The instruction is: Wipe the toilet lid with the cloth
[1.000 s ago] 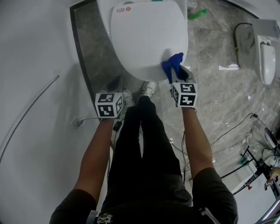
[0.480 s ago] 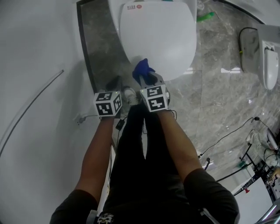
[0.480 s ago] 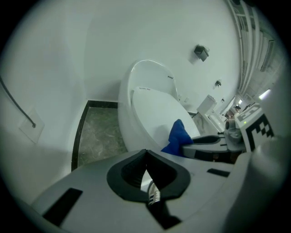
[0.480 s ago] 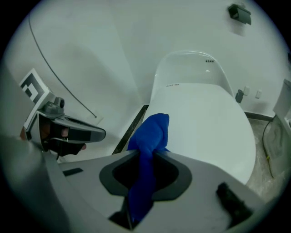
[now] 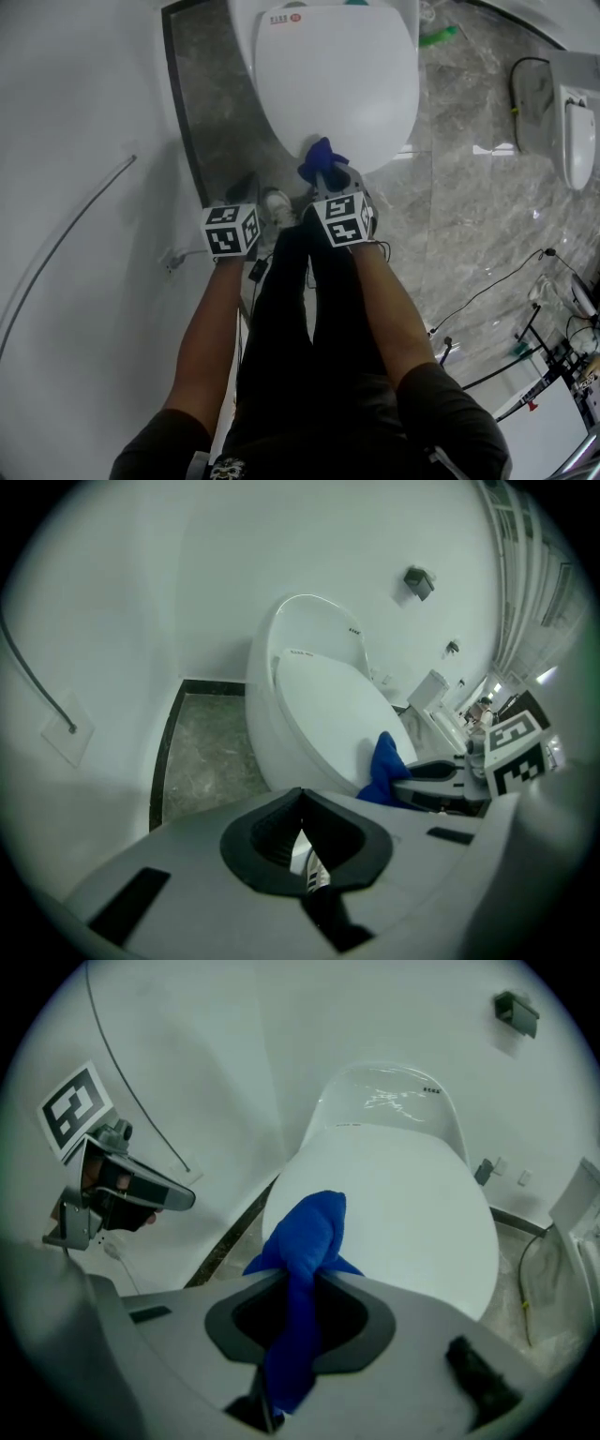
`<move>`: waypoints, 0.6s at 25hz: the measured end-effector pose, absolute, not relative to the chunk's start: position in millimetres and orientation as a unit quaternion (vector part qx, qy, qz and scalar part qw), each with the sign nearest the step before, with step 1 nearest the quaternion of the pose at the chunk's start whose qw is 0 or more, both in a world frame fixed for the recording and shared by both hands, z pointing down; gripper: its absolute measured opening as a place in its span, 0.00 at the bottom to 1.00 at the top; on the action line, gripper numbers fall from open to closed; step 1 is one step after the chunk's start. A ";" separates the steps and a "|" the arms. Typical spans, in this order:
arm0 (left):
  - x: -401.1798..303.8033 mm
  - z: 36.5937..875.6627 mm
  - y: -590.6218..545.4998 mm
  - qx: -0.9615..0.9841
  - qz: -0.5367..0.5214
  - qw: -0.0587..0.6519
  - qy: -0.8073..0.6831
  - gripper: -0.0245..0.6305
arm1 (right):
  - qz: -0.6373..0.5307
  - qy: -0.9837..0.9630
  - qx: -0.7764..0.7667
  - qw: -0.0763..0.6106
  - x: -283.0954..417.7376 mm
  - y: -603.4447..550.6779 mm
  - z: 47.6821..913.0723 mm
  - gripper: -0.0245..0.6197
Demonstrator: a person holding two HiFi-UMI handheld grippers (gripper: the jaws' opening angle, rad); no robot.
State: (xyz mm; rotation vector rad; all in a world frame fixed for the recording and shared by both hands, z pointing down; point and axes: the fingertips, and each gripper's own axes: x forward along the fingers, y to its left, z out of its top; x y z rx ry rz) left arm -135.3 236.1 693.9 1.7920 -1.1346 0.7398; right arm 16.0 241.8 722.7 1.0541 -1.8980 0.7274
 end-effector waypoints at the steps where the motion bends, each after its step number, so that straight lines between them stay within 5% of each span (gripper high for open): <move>1: -133.0 693.9 234.1 0.721 0.297 0.433 -0.453 0.05 | 0.287 -0.749 0.428 0.416 28.6 242.3 723.5 0.15; 15: -101.8 676.5 228.4 0.752 0.305 0.399 -0.427 0.05 | 0.338 -0.630 0.576 0.396 194.2 240.7 727.6 0.15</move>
